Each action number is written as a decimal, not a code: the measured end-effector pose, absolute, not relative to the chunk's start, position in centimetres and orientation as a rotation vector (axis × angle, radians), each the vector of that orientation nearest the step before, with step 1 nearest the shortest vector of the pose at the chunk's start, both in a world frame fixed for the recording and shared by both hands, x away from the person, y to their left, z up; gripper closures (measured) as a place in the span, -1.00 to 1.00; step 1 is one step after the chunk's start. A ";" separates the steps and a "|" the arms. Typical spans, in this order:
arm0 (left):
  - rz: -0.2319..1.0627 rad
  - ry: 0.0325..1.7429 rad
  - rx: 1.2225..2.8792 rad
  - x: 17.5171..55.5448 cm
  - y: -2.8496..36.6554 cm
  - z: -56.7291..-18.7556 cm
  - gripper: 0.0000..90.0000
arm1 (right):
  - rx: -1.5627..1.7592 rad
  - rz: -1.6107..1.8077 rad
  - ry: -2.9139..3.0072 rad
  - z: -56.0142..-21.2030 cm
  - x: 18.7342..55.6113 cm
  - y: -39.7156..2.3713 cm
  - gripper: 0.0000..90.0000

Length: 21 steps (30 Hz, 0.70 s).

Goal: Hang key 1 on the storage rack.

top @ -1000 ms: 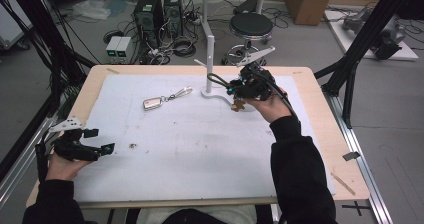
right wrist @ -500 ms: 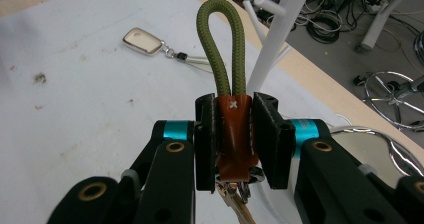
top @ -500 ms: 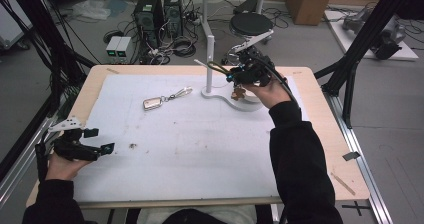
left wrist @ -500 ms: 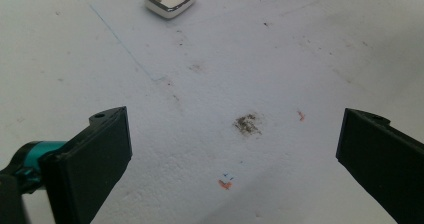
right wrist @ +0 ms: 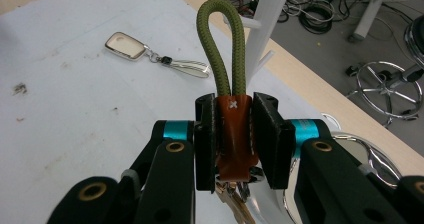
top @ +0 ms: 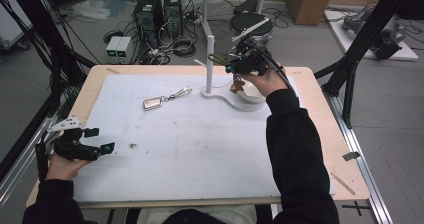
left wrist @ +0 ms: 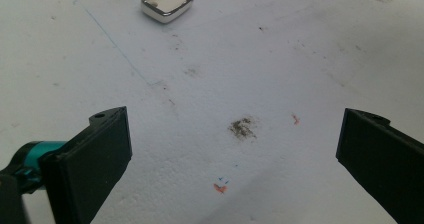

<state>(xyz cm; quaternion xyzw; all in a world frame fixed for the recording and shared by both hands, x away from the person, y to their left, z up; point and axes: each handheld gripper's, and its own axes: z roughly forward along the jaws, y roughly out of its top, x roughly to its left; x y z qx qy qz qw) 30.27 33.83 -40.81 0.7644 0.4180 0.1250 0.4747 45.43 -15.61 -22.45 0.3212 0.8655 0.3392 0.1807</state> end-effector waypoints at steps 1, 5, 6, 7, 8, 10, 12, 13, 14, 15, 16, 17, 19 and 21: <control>0.306 1.022 1.869 30.3 33.8 -40.8 -0.96 | 0.907 0.958 2.445 -22.5 45.4 -15.6 0.60; 0.303 1.021 1.868 30.2 33.8 -40.8 -0.96 | 0.911 0.940 2.443 -22.5 45.9 -15.1 0.60; 0.301 1.022 1.870 30.2 33.8 -40.8 -0.96 | 0.920 0.923 2.437 -22.5 46.0 -14.8 0.60; 0.301 1.022 1.870 30.2 33.8 -40.8 -0.96 | 0.920 0.923 2.437 -22.5 46.0 -14.8 0.60; 0.298 1.021 1.867 30.2 33.8 -40.8 -0.96 | 0.914 0.892 2.439 -22.6 46.2 -14.5 0.60; 0.295 1.018 1.866 30.2 33.9 -40.8 -0.96 | 0.914 0.879 2.442 -22.7 46.4 -14.3 0.60; 0.296 1.019 1.865 30.2 33.9 -40.8 -0.96 | 0.919 0.861 2.441 -23.1 46.7 -13.9 0.60; 0.296 1.019 1.865 30.2 33.9 -40.8 -0.96 | 0.919 0.861 2.441 -23.1 46.7 -13.9 0.60; 0.297 1.019 1.865 30.3 33.9 -40.8 -0.96 | 0.926 0.841 2.442 -23.3 47.0 -13.8 0.60; 0.297 1.019 1.866 30.3 33.9 -40.8 -0.96 | 0.929 0.831 2.442 -23.4 47.1 -13.7 0.60; 0.297 1.019 1.866 30.3 33.9 -40.8 -0.96 | 0.933 0.823 2.442 -23.5 47.2 -13.7 0.60; 0.297 1.020 1.866 30.3 33.9 -40.8 -0.96 | 0.933 0.823 2.442 -23.5 47.2 -13.7 0.60; 0.297 1.020 1.866 30.3 33.9 -40.8 -0.96 | 0.937 0.825 2.446 -23.8 47.5 -13.5 0.60; 0.298 1.021 1.865 30.3 33.9 -40.8 -0.96 | 0.938 0.826 2.446 -23.8 47.6 -13.4 0.60</control>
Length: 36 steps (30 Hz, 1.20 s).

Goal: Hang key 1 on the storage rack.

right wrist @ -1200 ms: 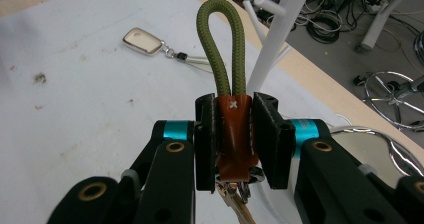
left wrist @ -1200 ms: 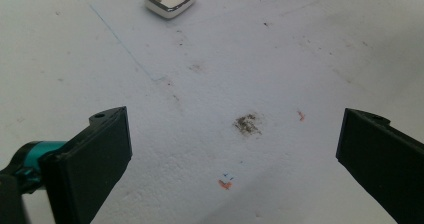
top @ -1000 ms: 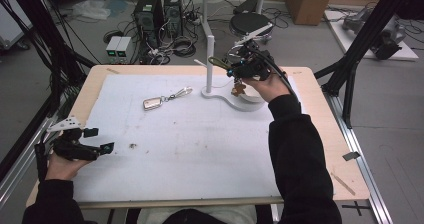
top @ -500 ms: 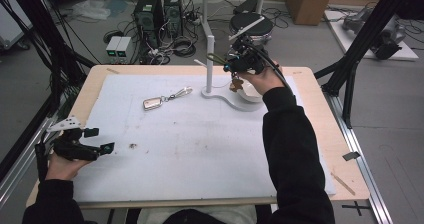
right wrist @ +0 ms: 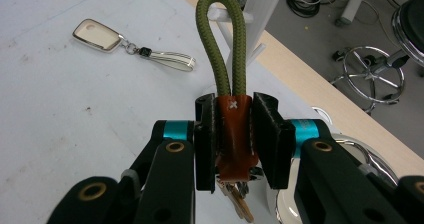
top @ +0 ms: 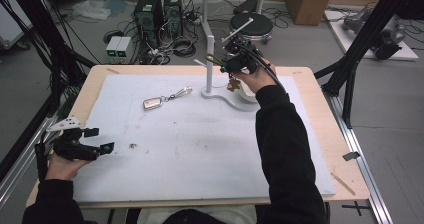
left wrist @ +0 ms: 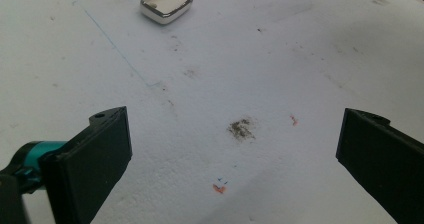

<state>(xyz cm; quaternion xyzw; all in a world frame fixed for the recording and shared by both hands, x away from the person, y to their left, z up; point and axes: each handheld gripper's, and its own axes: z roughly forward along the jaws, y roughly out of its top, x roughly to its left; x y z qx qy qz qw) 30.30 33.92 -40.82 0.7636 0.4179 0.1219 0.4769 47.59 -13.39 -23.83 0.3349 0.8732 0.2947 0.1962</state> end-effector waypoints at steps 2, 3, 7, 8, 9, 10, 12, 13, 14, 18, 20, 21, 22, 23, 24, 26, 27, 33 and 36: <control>0.298 1.021 1.865 30.3 33.9 -40.8 -0.96 | 0.949 0.814 2.441 -24.1 47.9 -13.3 0.60; 0.299 1.021 1.865 30.3 33.9 -40.8 -0.96 | 0.954 0.814 2.443 -24.2 48.1 -13.2 0.60; 0.298 1.022 1.862 30.3 34.0 -40.8 -0.96 | 0.965 0.798 2.439 -24.5 48.4 -13.0 0.60; 0.298 1.022 1.862 30.3 34.0 -40.8 -0.96 | 0.965 0.798 2.439 -24.5 48.4 -13.0 0.60; 0.298 1.022 1.862 30.3 34.0 -40.8 -0.96 | 0.976 0.793 2.441 -24.7 48.6 -12.9 0.59; 0.298 1.022 1.862 30.3 34.0 -40.8 -0.96 | 0.976 0.793 2.441 -24.7 48.6 -12.9 0.59; 0.298 1.022 1.864 30.3 34.0 -40.8 -0.96 | 0.996 0.786 2.439 -25.1 49.0 -12.7 0.59; 0.295 1.022 1.866 30.3 34.0 -40.8 -0.96 | 0.995 0.785 2.437 -25.3 49.3 -12.6 0.59; 0.295 1.022 1.866 30.3 34.0 -40.8 -0.96 | 0.995 0.785 2.437 -25.3 49.3 -12.6 0.59; 0.296 1.027 1.864 30.4 34.0 -40.9 -0.96 | 1.027 0.761 2.451 -26.1 50.1 -12.1 0.59; 0.296 1.029 1.861 30.4 34.1 -40.9 -0.96 | 1.037 0.739 2.456 -26.9 50.9 -11.9 0.58; 0.298 1.031 1.859 30.5 34.2 -40.9 -0.96 | 1.056 0.737 2.458 -27.1 51.1 -11.8 0.58; 0.298 1.031 1.859 30.5 34.2 -40.9 -0.96 | 1.062 0.738 2.459 -27.3 51.3 -11.8 0.57; 0.297 1.029 1.861 30.5 34.2 -40.9 -0.96 | 1.066 0.740 2.463 -27.5 51.4 -11.7 0.57; 0.297 1.029 1.861 30.5 34.2 -40.9 -0.96 | 1.066 0.740 2.463 -27.5 51.4 -11.7 0.57; 0.299 1.031 1.862 30.5 34.2 -41.0 -0.96 | 1.083 0.738 2.481 -27.9 51.7 -11.7 0.52; 0.298 1.032 1.863 30.5 34.2 -41.0 -0.96 | 1.108 0.732 2.492 -28.2 51.8 -11.6 0.40; 0.303 1.033 1.864 30.5 34.1 -41.0 -0.96 | 1.153 0.787 2.469 -28.2 51.6 -11.7 -0.46; 0.303 1.034 1.864 30.5 34.1 -41.0 -0.96 | 1.188 0.824 2.461 -28.1 51.6 -12.0 -0.71</control>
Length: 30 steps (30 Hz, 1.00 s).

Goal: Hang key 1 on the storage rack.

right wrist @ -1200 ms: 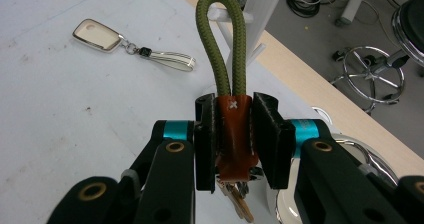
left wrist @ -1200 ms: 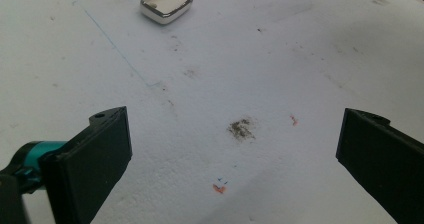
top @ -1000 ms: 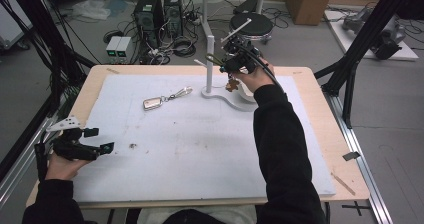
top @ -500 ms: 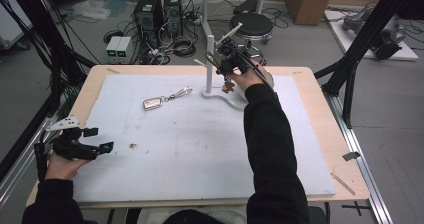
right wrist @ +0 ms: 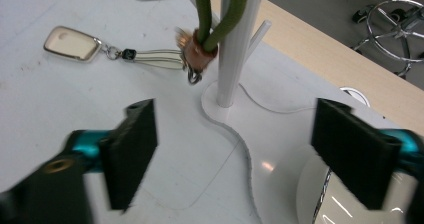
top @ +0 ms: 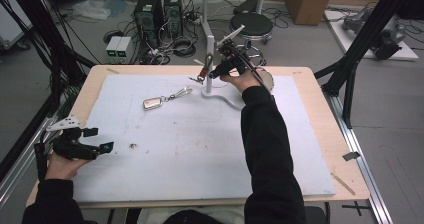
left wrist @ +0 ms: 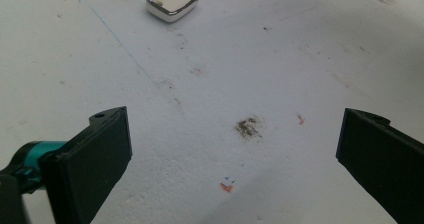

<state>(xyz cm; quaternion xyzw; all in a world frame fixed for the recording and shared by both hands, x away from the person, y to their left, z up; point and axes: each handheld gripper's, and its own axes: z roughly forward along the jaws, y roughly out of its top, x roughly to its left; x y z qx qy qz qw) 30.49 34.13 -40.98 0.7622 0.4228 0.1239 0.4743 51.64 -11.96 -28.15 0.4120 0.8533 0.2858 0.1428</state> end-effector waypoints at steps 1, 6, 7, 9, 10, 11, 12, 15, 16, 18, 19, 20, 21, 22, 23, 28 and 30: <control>0.303 1.035 1.866 30.5 34.1 -41.0 -0.96 | 1.209 0.845 2.460 -28.2 51.6 -12.4 -0.79; 0.307 1.039 1.866 30.5 34.2 -41.0 -0.96 | 1.213 0.863 2.418 -28.1 51.1 -13.3 -0.99; 0.309 1.041 1.867 30.5 34.2 -41.0 -0.96 | 1.202 0.865 2.409 -28.1 50.7 -13.8 -0.99; 0.309 1.041 1.869 30.5 34.2 -41.0 -0.96 | 1.191 0.878 2.394 -28.1 50.2 -14.1 -0.99; 0.309 1.041 1.869 30.5 34.2 -41.0 -0.96 | 1.191 0.878 2.394 -28.1 50.2 -14.1 -0.99; 0.309 1.040 1.873 30.5 34.2 -41.0 -0.96 | 1.184 0.905 2.389 -28.1 49.8 -14.5 -0.99; 0.309 1.040 1.873 30.5 34.2 -41.0 -0.96 | 1.184 0.905 2.389 -28.1 49.8 -14.5 -0.99; 0.311 1.042 1.874 30.5 34.2 -41.0 -0.96 | 1.188 0.927 2.380 -28.5 49.0 -15.2 -0.99; 0.311 1.042 1.874 30.5 34.2 -41.0 -0.96 | 1.188 0.927 2.380 -28.5 49.0 -15.2 -0.99; 0.310 1.041 1.874 30.5 34.2 -41.0 -0.96 | 1.180 0.941 2.376 -28.6 48.6 -15.5 -0.99; 0.311 1.043 1.875 30.5 34.2 -41.0 -0.96 | 1.173 0.945 2.378 -28.9 48.2 -15.9 -0.98; 0.311 1.043 1.875 30.5 34.2 -41.0 -0.96 | 1.173 0.945 2.378 -28.9 48.2 -15.9 -0.98; 0.311 1.042 1.876 30.5 34.2 -41.0 -0.96 | 1.166 0.943 2.382 -29.0 47.9 -16.2 -0.99; 0.311 1.042 1.876 30.5 34.2 -41.0 -0.96 | 1.166 0.943 2.382 -29.0 47.9 -16.2 -0.99; 0.311 1.045 1.874 30.5 34.2 -41.0 -0.96 | 1.159 0.949 2.379 -29.2 47.5 -16.4 -0.99; 0.308 1.046 1.874 30.6 34.2 -41.1 -0.96 | 1.158 0.963 2.374 -29.6 46.7 -17.2 -0.99; 0.309 1.046 1.872 30.6 34.1 -41.1 -0.96 | 1.159 0.964 2.376 -29.8 46.4 -17.6 -0.98</control>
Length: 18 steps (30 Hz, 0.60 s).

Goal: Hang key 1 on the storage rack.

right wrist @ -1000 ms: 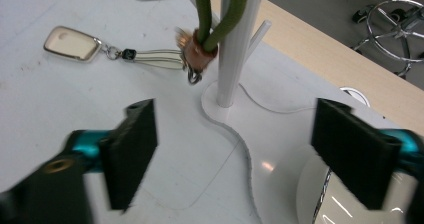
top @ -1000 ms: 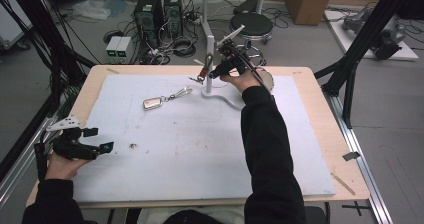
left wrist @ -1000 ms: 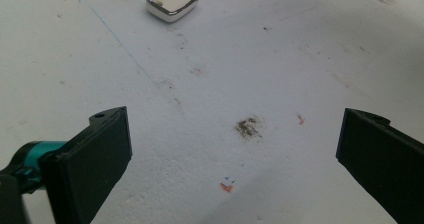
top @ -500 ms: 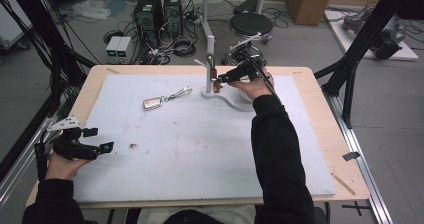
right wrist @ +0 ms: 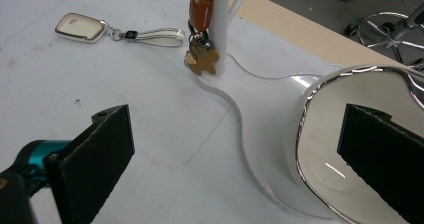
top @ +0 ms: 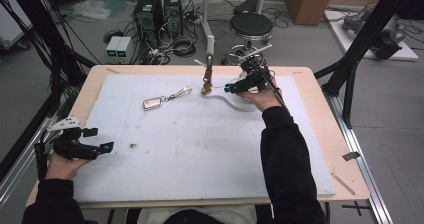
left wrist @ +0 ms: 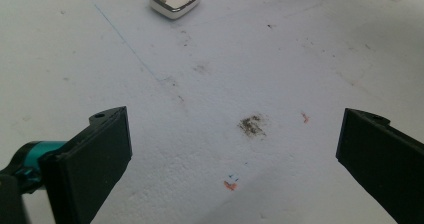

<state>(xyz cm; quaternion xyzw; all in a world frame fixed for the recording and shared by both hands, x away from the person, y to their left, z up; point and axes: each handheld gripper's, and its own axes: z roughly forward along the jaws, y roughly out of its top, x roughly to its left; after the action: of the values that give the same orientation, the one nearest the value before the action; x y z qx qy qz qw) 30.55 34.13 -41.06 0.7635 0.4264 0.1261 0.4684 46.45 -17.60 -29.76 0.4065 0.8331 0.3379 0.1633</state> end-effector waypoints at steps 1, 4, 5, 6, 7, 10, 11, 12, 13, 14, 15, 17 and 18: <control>0.310 1.047 1.873 30.5 34.1 -41.1 -0.96 | 1.164 0.974 2.374 -29.9 46.0 -18.0 -0.99; 0.310 1.046 1.874 30.6 34.1 -41.1 -0.96 | 1.154 0.980 2.374 -30.0 45.7 -18.3 -0.98; 0.310 1.046 1.875 30.5 34.1 -41.1 -0.96 | 1.152 0.981 2.376 -30.2 45.2 -18.6 -0.98; 0.310 1.046 1.875 30.5 34.1 -41.1 -0.96 | 1.146 0.974 2.381 -30.4 45.1 -18.7 -0.98; 0.311 1.050 1.872 30.5 34.1 -41.1 -0.96 | 1.140 0.967 2.381 -30.5 44.9 -18.9 -0.98; 0.312 1.046 1.876 30.6 34.1 -41.1 -0.96 | 1.134 0.971 2.383 -30.6 44.5 -19.2 -0.98; 0.311 1.047 1.876 30.6 34.1 -41.1 -0.96 | 1.128 0.982 2.379 -30.7 44.1 -19.4 -0.99; 0.311 1.047 1.876 30.6 34.1 -41.1 -0.96 | 1.128 0.982 2.379 -30.7 44.1 -19.4 -0.99; 0.309 1.046 1.880 30.6 34.1 -41.1 -0.96 | 1.116 0.989 2.380 -30.8 43.6 -19.7 -0.98; 0.309 1.046 1.880 30.6 34.1 -41.1 -0.96 | 1.116 0.989 2.380 -30.8 43.6 -19.7 -0.98; 0.310 1.046 1.880 30.6 34.1 -41.1 -0.96 | 1.106 0.985 2.388 -30.9 43.2 -19.9 -0.98; 0.310 1.047 1.877 30.6 34.1 -41.1 -0.96 | 1.090 0.978 2.391 -31.1 42.7 -20.0 -0.98; 0.310 1.047 1.877 30.6 34.1 -41.1 -0.96 | 1.090 0.978 2.391 -31.1 42.7 -20.0 -0.98</control>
<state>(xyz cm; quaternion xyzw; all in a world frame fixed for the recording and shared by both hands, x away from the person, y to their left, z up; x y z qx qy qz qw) 30.56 34.10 -41.08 0.7648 0.4264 0.1263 0.4662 42.72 -19.99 -31.07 0.3834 0.8405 0.3439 0.1682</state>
